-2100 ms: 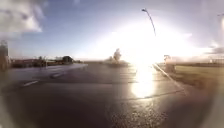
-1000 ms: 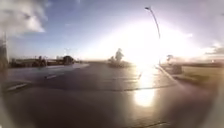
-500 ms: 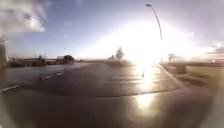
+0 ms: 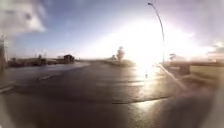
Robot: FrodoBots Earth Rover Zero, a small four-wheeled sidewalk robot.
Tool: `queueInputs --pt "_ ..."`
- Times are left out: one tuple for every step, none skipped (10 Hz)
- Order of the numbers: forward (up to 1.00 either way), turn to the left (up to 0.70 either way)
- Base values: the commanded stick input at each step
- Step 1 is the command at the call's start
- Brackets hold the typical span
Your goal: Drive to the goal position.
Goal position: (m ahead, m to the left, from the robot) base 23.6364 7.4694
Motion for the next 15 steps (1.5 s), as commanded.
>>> queueInputs --pt "0.70 0.00" --pt "0.70 0.00" --pt "0.70 0.00" --pt "0.70 0.07" --pt "0.70 0.13" --pt "0.70 0.14" --pt "0.70 0.05" --pt "0.70 0.00" --pt "0.70 0.00" --pt "0.70 0.00" --pt "0.70 0.00" --pt "0.70 0.00" --pt "0.70 0.00" --pt "0.70 0.00" --pt "0.70 0.00"
